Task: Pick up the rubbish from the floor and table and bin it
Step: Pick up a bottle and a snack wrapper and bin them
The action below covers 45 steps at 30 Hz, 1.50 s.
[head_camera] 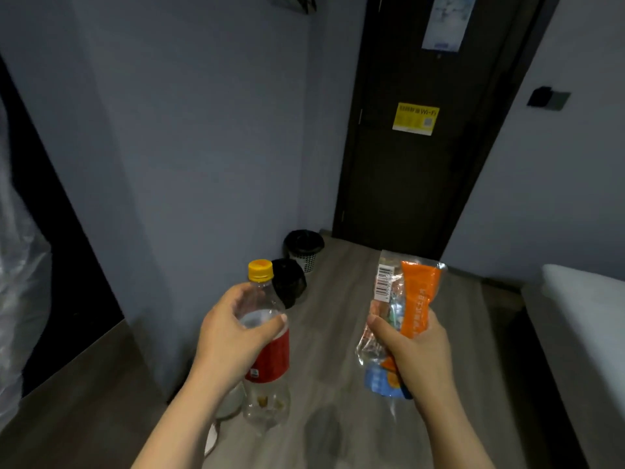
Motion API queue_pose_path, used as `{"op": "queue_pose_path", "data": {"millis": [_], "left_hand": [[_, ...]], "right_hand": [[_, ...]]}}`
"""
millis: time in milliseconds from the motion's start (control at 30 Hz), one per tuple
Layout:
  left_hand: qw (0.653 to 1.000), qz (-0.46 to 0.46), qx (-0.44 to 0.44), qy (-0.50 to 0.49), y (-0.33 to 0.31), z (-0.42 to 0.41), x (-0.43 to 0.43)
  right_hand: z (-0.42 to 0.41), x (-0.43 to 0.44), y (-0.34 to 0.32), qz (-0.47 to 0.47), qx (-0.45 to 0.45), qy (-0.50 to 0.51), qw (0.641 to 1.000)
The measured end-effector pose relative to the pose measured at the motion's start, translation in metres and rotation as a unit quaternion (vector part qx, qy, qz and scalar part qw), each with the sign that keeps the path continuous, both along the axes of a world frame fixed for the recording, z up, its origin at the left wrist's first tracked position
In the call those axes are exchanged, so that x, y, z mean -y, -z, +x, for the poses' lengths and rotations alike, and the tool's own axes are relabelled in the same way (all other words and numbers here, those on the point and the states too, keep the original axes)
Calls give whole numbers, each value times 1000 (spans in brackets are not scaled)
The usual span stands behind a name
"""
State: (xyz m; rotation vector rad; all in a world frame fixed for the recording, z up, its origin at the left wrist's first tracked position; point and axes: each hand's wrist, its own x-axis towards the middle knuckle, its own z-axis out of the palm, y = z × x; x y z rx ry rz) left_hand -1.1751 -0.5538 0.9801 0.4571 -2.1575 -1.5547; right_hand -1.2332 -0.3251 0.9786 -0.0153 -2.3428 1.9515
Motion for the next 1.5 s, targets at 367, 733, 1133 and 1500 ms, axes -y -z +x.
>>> {"op": "queue_pose_path", "data": {"millis": [367,733,1133,1500], "left_hand": [[999,-5,43,-1,13,-192,14],[997,0,53,47,53,-375,73],[995,36,72,59,68,-553,161],[993,-22,115,16,93,-703,177]], "right_hand": [[-195,8,4,-11,16,-18,1000],[-370,52,38,43,34,-21,998],[-539,128,44,59,64,-57,995],[-726,149,68,20,78,-120,990]]}}
